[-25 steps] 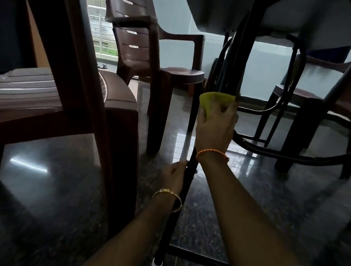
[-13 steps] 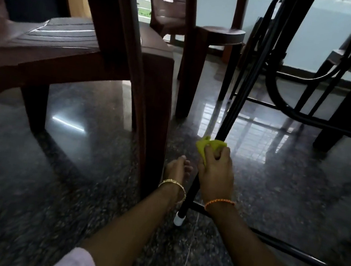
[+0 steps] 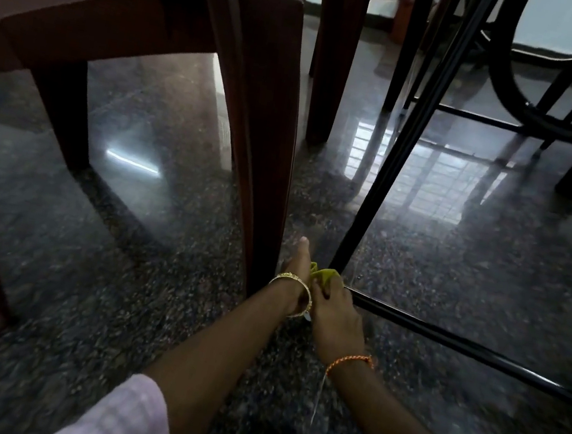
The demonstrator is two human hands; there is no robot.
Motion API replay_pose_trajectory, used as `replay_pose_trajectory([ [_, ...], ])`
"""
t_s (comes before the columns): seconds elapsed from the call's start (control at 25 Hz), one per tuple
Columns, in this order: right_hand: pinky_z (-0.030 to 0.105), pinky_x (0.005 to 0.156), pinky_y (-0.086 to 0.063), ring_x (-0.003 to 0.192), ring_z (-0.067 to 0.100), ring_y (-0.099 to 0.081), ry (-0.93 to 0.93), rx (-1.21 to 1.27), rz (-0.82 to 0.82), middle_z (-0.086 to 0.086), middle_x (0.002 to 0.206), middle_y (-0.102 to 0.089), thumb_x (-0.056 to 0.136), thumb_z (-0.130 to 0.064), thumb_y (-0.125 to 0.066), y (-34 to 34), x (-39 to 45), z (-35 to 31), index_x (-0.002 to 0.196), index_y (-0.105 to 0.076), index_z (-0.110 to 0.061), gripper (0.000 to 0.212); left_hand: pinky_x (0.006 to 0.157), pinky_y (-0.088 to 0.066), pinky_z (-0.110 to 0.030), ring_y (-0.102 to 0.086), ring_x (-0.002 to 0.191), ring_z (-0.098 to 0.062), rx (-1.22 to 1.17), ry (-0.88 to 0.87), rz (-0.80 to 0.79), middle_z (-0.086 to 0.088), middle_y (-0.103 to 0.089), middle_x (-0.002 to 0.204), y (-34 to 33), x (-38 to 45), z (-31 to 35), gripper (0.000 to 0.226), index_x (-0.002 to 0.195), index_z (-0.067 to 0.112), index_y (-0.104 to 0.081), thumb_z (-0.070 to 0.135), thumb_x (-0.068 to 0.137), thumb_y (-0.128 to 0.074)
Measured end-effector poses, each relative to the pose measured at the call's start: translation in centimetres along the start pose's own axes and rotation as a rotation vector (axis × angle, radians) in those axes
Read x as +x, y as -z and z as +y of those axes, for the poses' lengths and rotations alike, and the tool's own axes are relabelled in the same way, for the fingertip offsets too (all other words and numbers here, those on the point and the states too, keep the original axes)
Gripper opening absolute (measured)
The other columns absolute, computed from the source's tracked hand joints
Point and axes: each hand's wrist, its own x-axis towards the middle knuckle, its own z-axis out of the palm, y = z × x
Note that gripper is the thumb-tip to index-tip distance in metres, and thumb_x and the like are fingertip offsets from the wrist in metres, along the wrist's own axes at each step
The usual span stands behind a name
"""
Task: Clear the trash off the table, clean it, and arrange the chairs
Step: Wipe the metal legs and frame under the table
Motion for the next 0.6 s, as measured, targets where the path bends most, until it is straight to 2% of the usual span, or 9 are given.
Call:
replay_pose_trajectory([
  [0.08, 0.044, 0.088, -0.047, 0.117, 0.032, -0.047, 0.004, 0.053, -0.014, 0.012, 0.132, -0.044, 0.098, -0.018, -0.037, -0.9, -0.1, 0.9, 0.132, -0.041, -0.010, 0.035, 0.095, -0.045, -0.037, -0.054, 0.122, -0.032, 0.073, -0.033, 0.045, -0.019, -0.052, 0.136, -0.1, 0.9, -0.6, 0.070, 0.135, -0.003, -0.044, 0.053, 0.098, -0.025],
  [0.12, 0.042, 0.086, -0.050, 0.117, 0.030, -0.047, 0.049, 0.022, -0.032, 0.011, 0.134, -0.040, 0.096, -0.017, -0.041, -1.1, -0.3, 0.9, 0.135, -0.038, -0.012, 0.039, 0.101, -0.042, -0.037, -0.046, 0.130, -0.033, 0.102, -0.044, 0.057, -0.019, -0.043, 0.144, 0.0, 1.1, -0.9, 0.070, 0.138, -0.004, -0.041, 0.052, 0.098, -0.024],
  [0.2, 0.038, 0.082, -0.052, 0.113, 0.027, -0.050, 0.162, -0.099, -0.064, 0.009, 0.133, -0.036, 0.092, -0.011, -0.048, -1.9, -1.1, 1.2, 0.134, -0.038, -0.013, 0.044, 0.104, -0.039, -0.037, -0.043, 0.133, -0.033, 0.102, -0.039, 0.081, -0.019, -0.039, 0.147, 0.5, 1.5, -1.2, 0.070, 0.138, -0.004, -0.040, 0.052, 0.098, -0.024],
  [0.32, 0.037, 0.084, -0.051, 0.105, 0.027, -0.057, 0.093, -0.070, -0.123, 0.007, 0.128, -0.044, 0.086, -0.012, -0.051, -1.3, -0.9, 1.4, 0.129, -0.048, -0.016, 0.043, 0.100, -0.043, -0.038, -0.041, 0.135, -0.032, 0.061, 0.050, 0.021, -0.016, -0.038, 0.148, 1.5, 1.7, -1.7, 0.072, 0.142, 0.001, -0.037, 0.056, 0.097, -0.025],
  [0.4, 0.030, 0.076, -0.052, 0.093, 0.025, -0.063, -0.030, 0.016, -0.210, 0.006, 0.112, -0.058, 0.085, -0.018, -0.054, -0.1, -0.1, 1.7, 0.111, -0.062, -0.018, 0.027, 0.075, -0.048, -0.032, -0.060, 0.109, -0.031, -0.037, 0.068, 0.092, -0.011, -0.059, 0.123, 2.1, 1.6, -2.9, 0.065, 0.130, 0.003, -0.049, 0.055, 0.096, -0.029],
  [0.44, 0.023, 0.066, -0.050, 0.078, 0.020, -0.064, -0.122, 0.167, -0.292, 0.007, 0.096, -0.063, 0.086, -0.019, -0.055, 0.5, 0.3, 1.9, 0.094, -0.066, -0.014, 0.014, 0.069, -0.045, -0.031, -0.061, 0.086, -0.027, -0.083, 0.072, 0.151, -0.009, -0.062, 0.099, 2.3, 0.9, -3.7, 0.059, 0.113, 0.005, -0.059, 0.054, 0.096, -0.031],
  [0.48, 0.018, 0.053, -0.046, 0.061, 0.016, -0.061, -0.265, 0.377, -0.409, 0.010, 0.081, -0.061, 0.089, -0.017, -0.054, 1.6, 0.4, 2.0, 0.078, -0.064, -0.009, 0.017, 0.069, -0.043, -0.030, -0.054, 0.070, -0.023, -0.115, 0.093, 0.208, -0.009, -0.056, 0.082, 2.7, -0.2, -4.5, 0.054, 0.092, 0.007, -0.060, 0.053, 0.096, -0.032],
  [0.52, 0.016, 0.043, -0.043, 0.048, 0.014, -0.055, -0.451, 0.615, -0.552, 0.013, 0.073, -0.056, 0.092, -0.012, -0.048, 2.7, 0.0, 1.9, 0.072, -0.060, -0.006, 0.025, 0.067, -0.042, -0.030, -0.048, 0.063, -0.022, -0.135, 0.129, 0.231, -0.009, -0.050, 0.075, 3.3, -1.7, -5.1, 0.054, 0.078, 0.008, -0.054, 0.053, 0.097, -0.031],
  [0.6, 0.018, 0.039, -0.045, 0.040, 0.017, -0.056, -0.769, 1.070, -0.758, 0.017, 0.068, -0.058, 0.097, -0.011, -0.037, 5.4, -2.7, 1.4, 0.080, -0.058, -0.001, 0.029, 0.058, -0.038, -0.027, -0.043, 0.056, -0.020, -0.135, 0.209, 0.178, -0.008, -0.049, 0.070, 4.6, -6.0, -6.1, 0.053, 0.073, 0.009, -0.050, 0.052, 0.097, -0.029],
])
